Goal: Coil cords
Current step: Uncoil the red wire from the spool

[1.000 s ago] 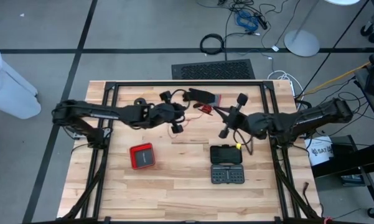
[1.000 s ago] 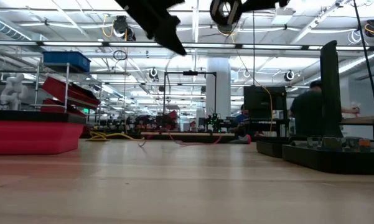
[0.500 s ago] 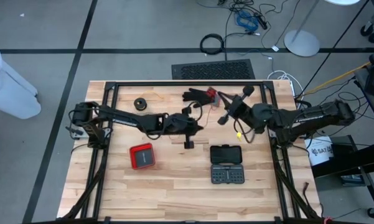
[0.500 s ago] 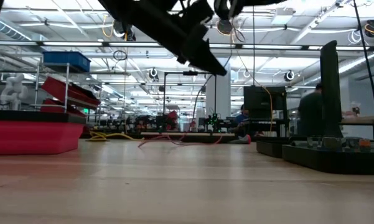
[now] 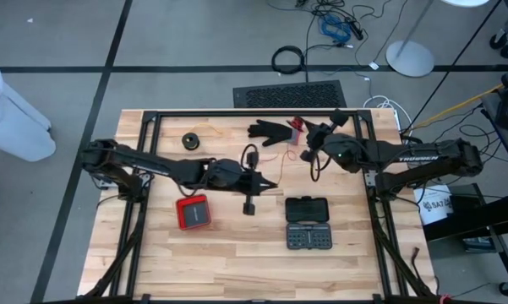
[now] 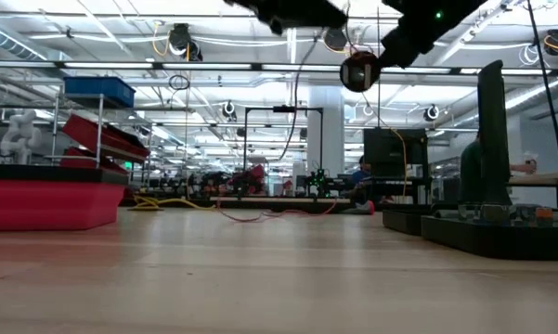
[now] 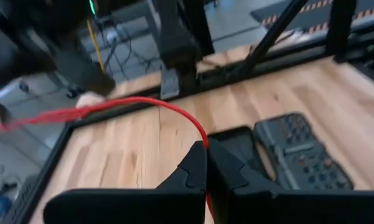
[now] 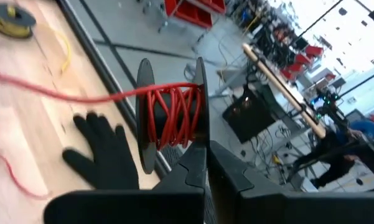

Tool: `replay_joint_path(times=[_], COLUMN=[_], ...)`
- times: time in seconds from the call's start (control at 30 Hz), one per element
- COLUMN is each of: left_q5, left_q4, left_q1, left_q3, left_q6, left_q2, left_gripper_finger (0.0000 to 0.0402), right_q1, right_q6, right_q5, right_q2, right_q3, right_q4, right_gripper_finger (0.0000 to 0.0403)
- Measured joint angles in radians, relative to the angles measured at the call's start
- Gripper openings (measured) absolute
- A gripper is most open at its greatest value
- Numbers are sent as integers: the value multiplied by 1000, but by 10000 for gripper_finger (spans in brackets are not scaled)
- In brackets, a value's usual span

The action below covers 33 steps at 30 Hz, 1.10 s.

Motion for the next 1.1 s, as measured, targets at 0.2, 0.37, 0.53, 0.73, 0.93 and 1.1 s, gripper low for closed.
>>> replay_joint_path(times=[0.2, 0.37, 0.53, 0.73, 0.93, 1.1], left_q5=[-232, -458, -491, -466, -463, -443], left_q4=[-132, -293, -356, -372, -344, -274], left_q1=[-10, 28, 73, 113, 115, 114], left_q3=[1, 1, -6, -23, -24, -24], left_q6=[26, 6, -50, -62, -61, -53], left_q2=[-80, -101, -87, -86, -86, -86], left_gripper_finger=[0, 7, 28, 71, 132, 165], right_q1=[0, 43, 80, 129, 163, 163], right_q6=[59, 94, 100, 137, 179, 211], right_q5=[0, -2, -1, -3, 1, 1], right_q2=[0, -18, -60, -137, -204, -205], right_q3=[0, 0, 0, 0, 0, 0], right_q4=[-96, -123, -102, -103, -129, -159], right_gripper_finger=[0, 0, 0, 0, 0, 0])
